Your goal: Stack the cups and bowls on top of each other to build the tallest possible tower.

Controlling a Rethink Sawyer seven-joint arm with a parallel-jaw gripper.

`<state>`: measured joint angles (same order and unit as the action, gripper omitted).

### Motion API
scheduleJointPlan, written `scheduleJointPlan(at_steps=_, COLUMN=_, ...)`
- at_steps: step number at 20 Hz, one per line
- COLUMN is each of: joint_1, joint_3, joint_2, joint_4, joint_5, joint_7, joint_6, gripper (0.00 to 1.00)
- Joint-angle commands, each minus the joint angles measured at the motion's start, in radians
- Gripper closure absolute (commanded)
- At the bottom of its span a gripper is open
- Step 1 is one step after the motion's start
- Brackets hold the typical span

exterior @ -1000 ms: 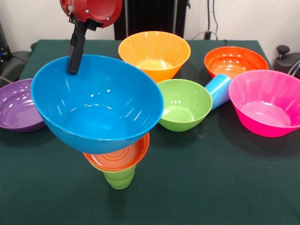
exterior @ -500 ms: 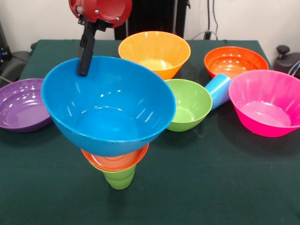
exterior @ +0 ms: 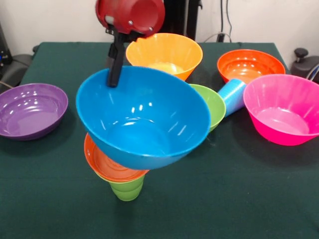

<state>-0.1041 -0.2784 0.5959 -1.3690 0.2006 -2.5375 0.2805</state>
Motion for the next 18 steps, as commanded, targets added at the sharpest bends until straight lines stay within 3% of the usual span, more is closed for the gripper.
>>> scheduleJointPlan(at_steps=1, joint_1=0.022, joint_3=0.096, joint_2=-0.080, joint_4=-0.107, joint_5=0.006, joint_7=-0.119, joint_6=-0.014, gripper=1.00)
scheduleJointPlan(at_steps=9, joint_1=0.000, joint_3=0.096, joint_2=-0.077, joint_4=-0.128, joint_5=-0.014, joint_7=-0.090, joint_6=-0.039, gripper=1.00)
scheduleJointPlan(at_steps=18, joint_1=-0.088, joint_3=0.150, joint_2=-0.027, joint_4=-0.180, joint_5=-0.048, joint_7=-0.022, joint_6=-0.068, gripper=1.00)
